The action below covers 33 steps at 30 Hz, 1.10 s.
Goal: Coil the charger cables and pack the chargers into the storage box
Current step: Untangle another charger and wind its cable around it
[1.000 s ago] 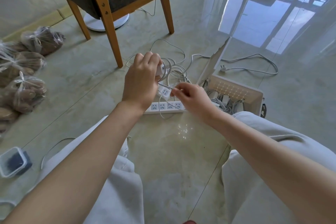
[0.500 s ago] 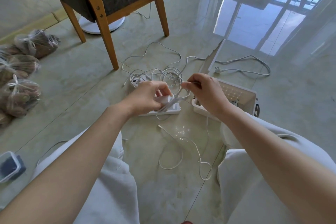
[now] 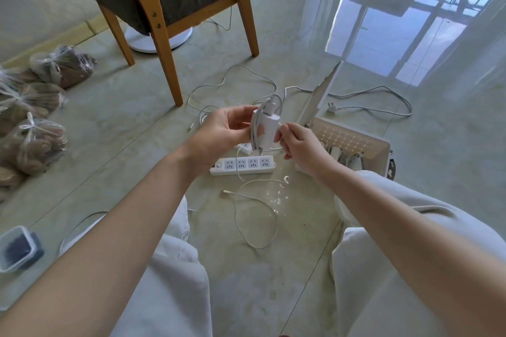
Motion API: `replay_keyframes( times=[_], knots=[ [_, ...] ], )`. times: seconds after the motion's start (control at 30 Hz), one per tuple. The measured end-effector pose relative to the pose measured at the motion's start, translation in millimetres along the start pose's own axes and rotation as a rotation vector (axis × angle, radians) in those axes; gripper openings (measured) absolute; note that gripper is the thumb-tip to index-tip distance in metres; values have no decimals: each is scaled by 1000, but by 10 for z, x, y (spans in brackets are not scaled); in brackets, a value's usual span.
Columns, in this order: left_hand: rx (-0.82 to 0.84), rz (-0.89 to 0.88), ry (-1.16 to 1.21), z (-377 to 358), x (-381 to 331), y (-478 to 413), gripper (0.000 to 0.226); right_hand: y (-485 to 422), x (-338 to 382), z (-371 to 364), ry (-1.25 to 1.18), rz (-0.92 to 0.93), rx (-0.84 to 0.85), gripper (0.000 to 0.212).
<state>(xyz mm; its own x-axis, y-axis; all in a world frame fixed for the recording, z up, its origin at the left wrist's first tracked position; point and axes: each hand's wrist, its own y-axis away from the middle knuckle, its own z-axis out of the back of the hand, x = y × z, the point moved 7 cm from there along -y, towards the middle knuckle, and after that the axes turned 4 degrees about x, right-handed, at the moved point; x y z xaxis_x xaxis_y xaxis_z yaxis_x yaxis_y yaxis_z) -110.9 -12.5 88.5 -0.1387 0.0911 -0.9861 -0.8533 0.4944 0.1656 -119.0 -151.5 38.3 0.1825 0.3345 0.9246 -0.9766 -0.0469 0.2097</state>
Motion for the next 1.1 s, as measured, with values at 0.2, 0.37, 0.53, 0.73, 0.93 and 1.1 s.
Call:
replay_keyframes(
  times=[0.2, 0.37, 0.53, 0.73, 0.93, 1.1],
  knots=[
    [-121, 13, 163, 38, 20, -24, 26, 110, 4, -324, -58, -16, 147, 25],
    [-321, -8, 154, 176, 32, -45, 19, 226, 51, -489, -92, -46, 248, 26],
    [-502, -63, -257, 301, -34, -13, 23, 303, 76, -541, 58, -30, 300, 28],
    [-531, -121, -613, 321, -100, -1, 24, 385, 155, -510, 140, 2, 310, 27],
    [-386, -187, -969, 269, -33, -30, 24, 355, 280, -291, 194, 85, 180, 30],
    [-251, -125, -1093, 212, 67, -53, 23, 327, 351, -154, 335, 174, 97, 30]
  ],
)
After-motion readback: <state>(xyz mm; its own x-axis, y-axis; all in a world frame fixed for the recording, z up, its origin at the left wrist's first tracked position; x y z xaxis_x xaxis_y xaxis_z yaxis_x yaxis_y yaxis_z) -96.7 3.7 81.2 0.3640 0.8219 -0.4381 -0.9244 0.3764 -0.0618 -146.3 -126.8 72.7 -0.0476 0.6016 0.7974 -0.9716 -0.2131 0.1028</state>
